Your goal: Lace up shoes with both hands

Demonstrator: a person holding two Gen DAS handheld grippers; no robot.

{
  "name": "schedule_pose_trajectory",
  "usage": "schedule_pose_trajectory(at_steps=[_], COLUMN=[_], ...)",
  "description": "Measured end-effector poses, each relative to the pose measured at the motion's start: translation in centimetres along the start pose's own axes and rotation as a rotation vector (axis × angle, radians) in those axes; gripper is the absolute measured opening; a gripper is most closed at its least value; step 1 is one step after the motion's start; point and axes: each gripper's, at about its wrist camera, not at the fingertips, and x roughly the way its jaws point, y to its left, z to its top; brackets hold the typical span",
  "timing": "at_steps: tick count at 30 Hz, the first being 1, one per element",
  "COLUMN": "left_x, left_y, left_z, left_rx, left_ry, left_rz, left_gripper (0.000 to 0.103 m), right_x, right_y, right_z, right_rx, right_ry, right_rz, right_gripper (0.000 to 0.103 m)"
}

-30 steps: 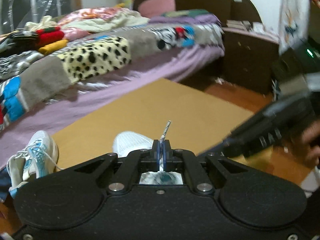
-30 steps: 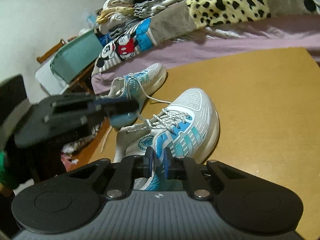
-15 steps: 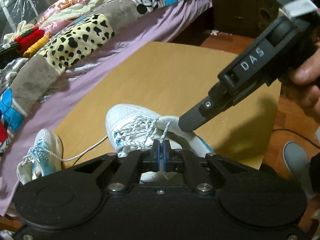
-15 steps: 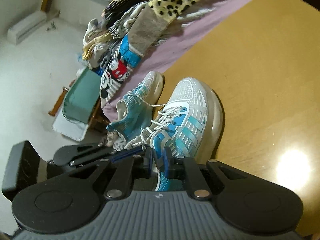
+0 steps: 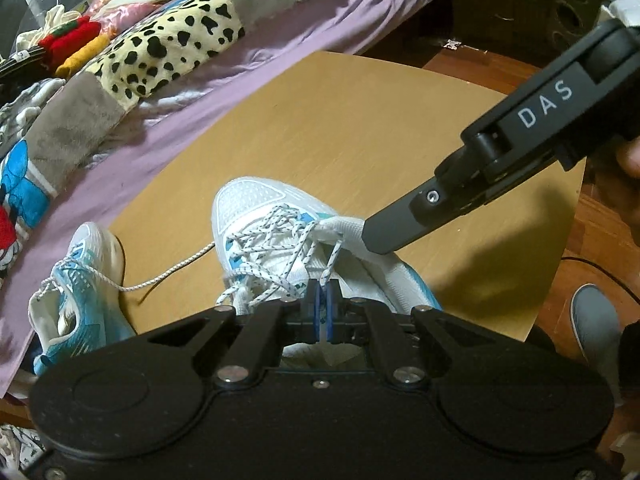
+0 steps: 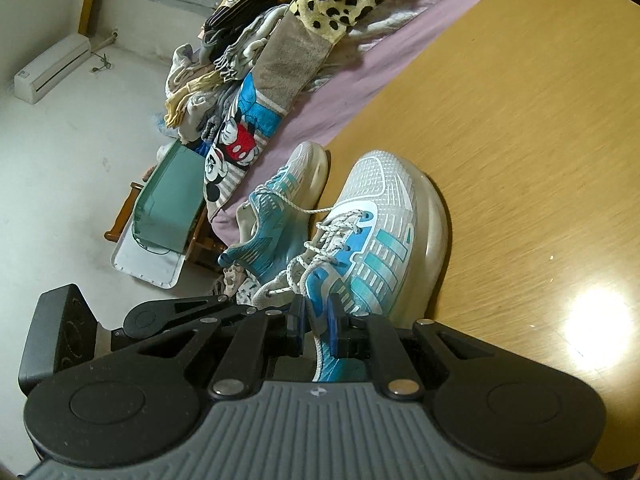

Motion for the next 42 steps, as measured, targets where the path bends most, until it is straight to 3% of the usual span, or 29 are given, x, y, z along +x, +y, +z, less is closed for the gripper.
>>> schedule_pose_trajectory(at_steps=[29, 36, 42], left_x=[-0.7, -1.1, -1.2], left_y=[-0.8, -0.8, -0.5], left_z=[0.7, 0.8, 0.6], left_rx=[0.027, 0.044, 0.051], left_ry=[-0.033, -0.101, -0.115], left_rz=[0.002, -0.007, -0.036], left_gripper=[0.001, 0.001, 0.001], right_x=[0.0, -0.3, -1.0], right_y=[0.6, 0.6, -0.2], right_z=[-0.1, 0.2, 0.3], right_rx=[-0.04, -0.026, 0.059], right_ry=[0.014, 0.016, -0.052], right_rz=[-0.011, -0.003, 0.025], right_gripper=[0.013, 0.016, 0.016])
